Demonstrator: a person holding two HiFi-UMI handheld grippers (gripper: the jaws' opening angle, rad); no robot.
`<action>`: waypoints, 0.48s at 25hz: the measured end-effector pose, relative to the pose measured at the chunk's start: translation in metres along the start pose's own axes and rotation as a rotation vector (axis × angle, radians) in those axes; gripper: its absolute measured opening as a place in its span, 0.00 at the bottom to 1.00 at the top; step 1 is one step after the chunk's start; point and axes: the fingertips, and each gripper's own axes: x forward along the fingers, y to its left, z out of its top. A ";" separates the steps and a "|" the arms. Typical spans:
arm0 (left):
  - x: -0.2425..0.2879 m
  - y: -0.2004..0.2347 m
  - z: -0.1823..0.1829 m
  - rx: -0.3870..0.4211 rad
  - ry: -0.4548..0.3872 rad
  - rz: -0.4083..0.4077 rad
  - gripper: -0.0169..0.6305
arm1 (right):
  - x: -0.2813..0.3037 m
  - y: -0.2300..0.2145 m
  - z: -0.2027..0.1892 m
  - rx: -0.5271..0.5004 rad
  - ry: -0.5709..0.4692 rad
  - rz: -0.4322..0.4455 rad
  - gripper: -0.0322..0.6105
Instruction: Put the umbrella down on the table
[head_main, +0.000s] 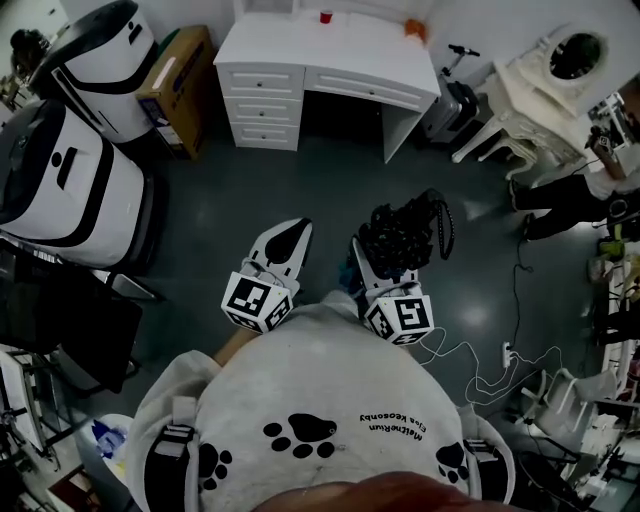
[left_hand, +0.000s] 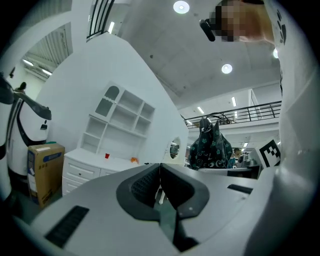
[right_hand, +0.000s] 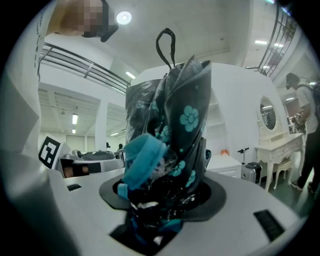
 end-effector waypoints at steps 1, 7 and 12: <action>-0.003 0.007 0.000 -0.007 0.006 0.006 0.05 | 0.004 0.003 -0.002 0.011 0.008 0.000 0.46; -0.017 0.046 0.001 -0.039 -0.012 0.071 0.05 | 0.030 0.004 -0.010 0.017 0.040 0.018 0.46; -0.013 0.076 0.001 -0.059 -0.022 0.113 0.05 | 0.057 0.009 -0.011 -0.001 0.034 0.043 0.46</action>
